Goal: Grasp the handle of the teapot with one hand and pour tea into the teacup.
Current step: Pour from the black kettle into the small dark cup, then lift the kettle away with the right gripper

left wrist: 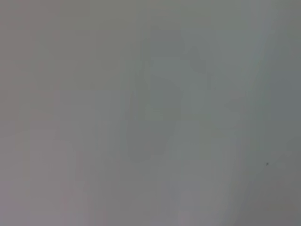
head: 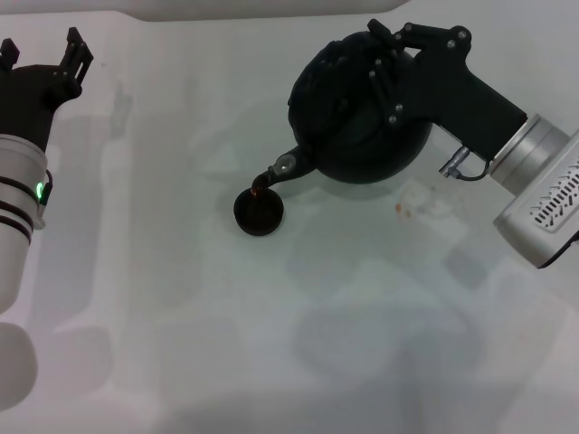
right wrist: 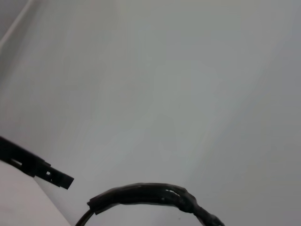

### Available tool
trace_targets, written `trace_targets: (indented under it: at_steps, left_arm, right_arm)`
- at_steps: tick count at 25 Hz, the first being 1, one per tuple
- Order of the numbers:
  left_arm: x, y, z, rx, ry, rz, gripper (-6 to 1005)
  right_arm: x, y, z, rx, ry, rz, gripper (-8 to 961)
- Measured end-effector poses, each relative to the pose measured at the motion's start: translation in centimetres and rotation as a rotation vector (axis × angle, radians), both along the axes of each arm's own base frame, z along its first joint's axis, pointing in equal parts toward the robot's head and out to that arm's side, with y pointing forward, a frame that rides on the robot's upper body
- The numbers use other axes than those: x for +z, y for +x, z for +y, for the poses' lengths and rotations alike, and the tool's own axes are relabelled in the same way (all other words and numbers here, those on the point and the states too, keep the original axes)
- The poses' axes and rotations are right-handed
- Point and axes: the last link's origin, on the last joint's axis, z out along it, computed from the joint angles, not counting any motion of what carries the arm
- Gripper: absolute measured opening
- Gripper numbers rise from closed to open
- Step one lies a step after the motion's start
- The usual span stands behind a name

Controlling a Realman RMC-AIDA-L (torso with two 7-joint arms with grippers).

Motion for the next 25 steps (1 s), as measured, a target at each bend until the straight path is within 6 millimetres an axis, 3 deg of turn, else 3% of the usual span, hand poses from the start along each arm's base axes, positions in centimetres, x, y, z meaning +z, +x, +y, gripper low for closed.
trace_targets:
  at_steps: [25]
  left_arm:
    - [-0.05,0.24,0.11,-0.006,-0.001,-0.003,880]
  right_arm:
    - [-0.09,0.09,0.1,0.029,0.053,-0.073,123]
